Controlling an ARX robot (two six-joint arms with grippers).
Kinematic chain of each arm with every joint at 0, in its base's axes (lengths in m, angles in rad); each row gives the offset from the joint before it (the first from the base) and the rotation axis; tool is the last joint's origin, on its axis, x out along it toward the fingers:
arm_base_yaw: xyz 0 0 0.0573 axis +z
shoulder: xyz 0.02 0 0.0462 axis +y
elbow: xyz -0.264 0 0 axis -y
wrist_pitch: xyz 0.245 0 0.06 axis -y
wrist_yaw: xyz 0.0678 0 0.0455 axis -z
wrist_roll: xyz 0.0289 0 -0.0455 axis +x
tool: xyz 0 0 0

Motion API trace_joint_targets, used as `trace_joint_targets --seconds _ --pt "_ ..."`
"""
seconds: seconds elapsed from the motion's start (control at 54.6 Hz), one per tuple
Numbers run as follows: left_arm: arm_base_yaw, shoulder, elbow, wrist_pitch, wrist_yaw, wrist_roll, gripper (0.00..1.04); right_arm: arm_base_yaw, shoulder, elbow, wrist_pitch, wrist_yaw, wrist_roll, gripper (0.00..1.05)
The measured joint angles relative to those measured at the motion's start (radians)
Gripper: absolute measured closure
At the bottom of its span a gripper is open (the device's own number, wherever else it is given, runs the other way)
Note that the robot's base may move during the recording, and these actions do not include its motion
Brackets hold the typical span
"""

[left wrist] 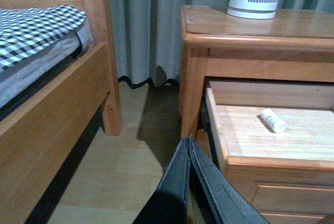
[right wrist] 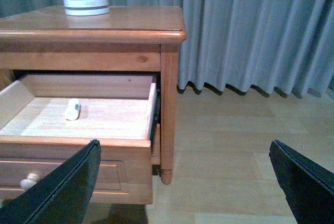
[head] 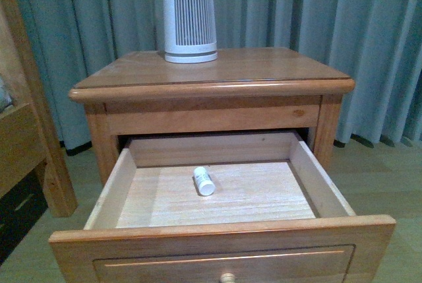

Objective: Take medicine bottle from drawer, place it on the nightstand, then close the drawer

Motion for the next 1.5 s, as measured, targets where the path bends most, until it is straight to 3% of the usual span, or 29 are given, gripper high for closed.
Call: trace_joint_targets --seconds 0.055,0.11,0.147,0.22,0.33,0.476,0.769,1.062,1.502 --pt "0.000 -0.013 -0.013 -0.010 0.000 0.000 1.02 -0.010 0.013 0.006 -0.021 -0.035 0.011 0.07" --pt "0.000 -0.025 -0.013 -0.020 0.000 0.000 1.02 -0.057 0.130 0.085 -0.171 -0.222 0.061 0.07" --pt "0.000 -0.035 -0.013 -0.026 0.000 0.000 1.02 -0.058 0.219 0.128 -0.188 -0.289 0.074 0.07" --pt "0.000 -0.049 -0.013 -0.042 0.001 0.000 1.02 -0.032 0.417 0.240 -0.138 -0.326 0.086 0.07" --pt "0.000 -0.177 -0.013 -0.201 0.001 0.000 1.02 0.039 0.738 0.482 0.033 -0.256 0.069 0.07" --pt "0.000 -0.224 -0.013 -0.224 0.001 0.000 1.02 0.118 1.104 0.734 0.154 -0.141 0.019 0.07" --pt "0.000 -0.228 -0.013 -0.225 0.001 0.000 0.52 0.283 1.780 1.179 0.193 0.016 -0.049 0.07" --pt "0.000 -0.228 -0.013 -0.225 0.001 0.000 0.06 0.387 2.208 1.494 0.127 0.093 -0.041 0.07" --pt "0.000 -0.228 -0.013 -0.225 0.001 0.000 0.07 0.422 2.491 1.750 0.088 0.124 0.023 0.07"
